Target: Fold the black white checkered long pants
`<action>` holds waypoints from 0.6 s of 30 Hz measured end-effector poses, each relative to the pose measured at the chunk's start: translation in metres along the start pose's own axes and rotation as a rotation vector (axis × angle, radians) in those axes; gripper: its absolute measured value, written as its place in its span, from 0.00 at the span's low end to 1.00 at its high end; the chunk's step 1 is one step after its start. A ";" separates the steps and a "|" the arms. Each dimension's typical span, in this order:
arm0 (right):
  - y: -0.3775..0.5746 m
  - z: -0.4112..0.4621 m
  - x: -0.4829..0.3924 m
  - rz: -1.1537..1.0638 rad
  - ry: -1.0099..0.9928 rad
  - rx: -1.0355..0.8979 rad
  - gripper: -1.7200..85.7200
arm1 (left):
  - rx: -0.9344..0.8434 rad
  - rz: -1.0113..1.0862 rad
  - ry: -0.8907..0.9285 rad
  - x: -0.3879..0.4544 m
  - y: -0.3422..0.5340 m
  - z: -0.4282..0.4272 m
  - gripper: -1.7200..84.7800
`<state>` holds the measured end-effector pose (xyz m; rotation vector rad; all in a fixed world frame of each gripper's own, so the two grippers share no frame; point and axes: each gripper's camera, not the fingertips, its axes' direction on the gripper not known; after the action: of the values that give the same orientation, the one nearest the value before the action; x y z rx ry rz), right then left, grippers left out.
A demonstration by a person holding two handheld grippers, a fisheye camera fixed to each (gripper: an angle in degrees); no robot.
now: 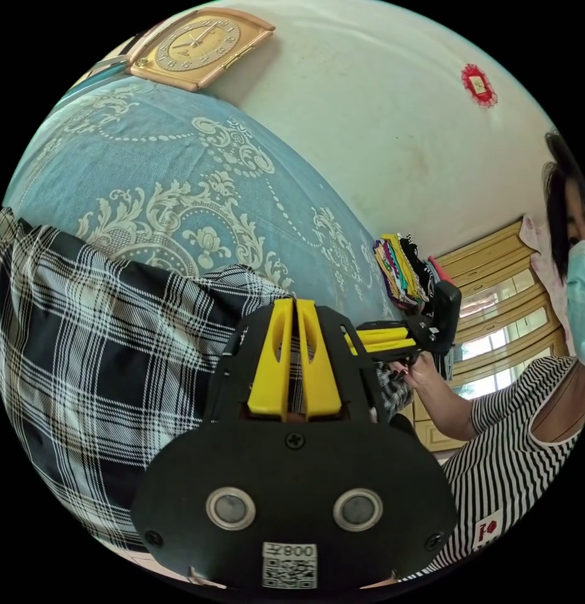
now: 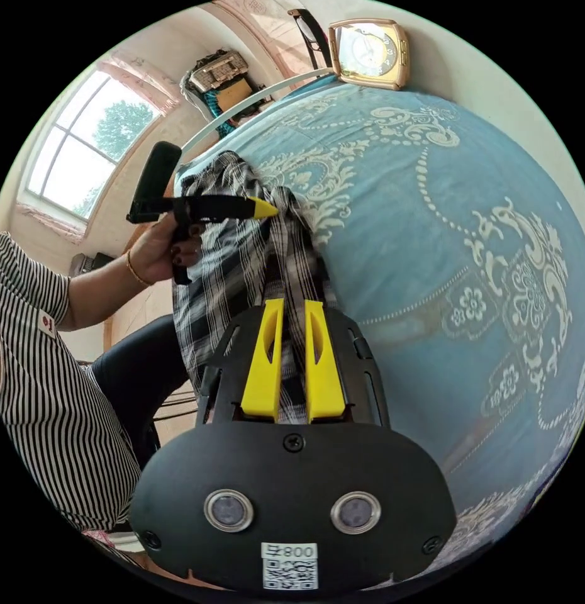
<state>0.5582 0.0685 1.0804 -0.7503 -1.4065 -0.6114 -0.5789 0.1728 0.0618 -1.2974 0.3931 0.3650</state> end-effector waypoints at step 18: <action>0.024 -0.074 -0.046 0.055 0.166 -0.026 0.03 | -0.049 0.112 -0.010 0.061 -0.034 0.040 0.04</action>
<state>0.6196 0.0242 1.0316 -0.7399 -1.2234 -0.6355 -0.5058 0.2060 0.0703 -1.3240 0.4515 0.4780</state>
